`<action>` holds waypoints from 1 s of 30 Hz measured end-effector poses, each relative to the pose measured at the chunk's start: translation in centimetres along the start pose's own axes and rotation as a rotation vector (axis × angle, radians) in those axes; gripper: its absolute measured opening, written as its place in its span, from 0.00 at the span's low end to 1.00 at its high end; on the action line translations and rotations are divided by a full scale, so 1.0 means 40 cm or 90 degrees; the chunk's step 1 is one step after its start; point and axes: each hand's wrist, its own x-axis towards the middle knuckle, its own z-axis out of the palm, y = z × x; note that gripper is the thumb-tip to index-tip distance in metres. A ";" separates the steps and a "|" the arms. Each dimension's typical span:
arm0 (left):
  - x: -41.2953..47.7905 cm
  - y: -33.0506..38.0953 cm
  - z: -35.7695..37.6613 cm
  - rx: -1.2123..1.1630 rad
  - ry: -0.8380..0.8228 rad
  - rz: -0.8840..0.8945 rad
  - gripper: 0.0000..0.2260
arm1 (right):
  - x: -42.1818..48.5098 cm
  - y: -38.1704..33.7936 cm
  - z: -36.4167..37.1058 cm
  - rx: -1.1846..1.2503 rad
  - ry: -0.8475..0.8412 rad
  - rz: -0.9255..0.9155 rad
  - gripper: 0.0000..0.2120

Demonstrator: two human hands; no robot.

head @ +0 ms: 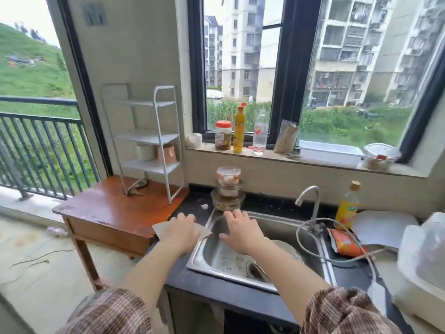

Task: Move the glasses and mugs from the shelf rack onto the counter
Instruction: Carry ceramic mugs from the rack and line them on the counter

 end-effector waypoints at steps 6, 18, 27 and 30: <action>0.247 -0.138 -0.106 -0.001 0.062 -0.038 0.16 | 0.340 -0.097 -0.023 0.023 0.012 -0.040 0.27; 0.543 -0.456 -0.161 -0.113 0.115 -0.165 0.16 | 0.747 -0.317 0.031 0.080 -0.002 -0.118 0.28; 0.803 -0.739 -0.126 -0.177 0.120 -0.127 0.20 | 1.013 -0.515 0.174 0.190 0.016 -0.055 0.29; 0.903 -0.829 -0.115 -0.180 0.115 -0.068 0.20 | 1.101 -0.571 0.211 0.219 0.025 0.009 0.30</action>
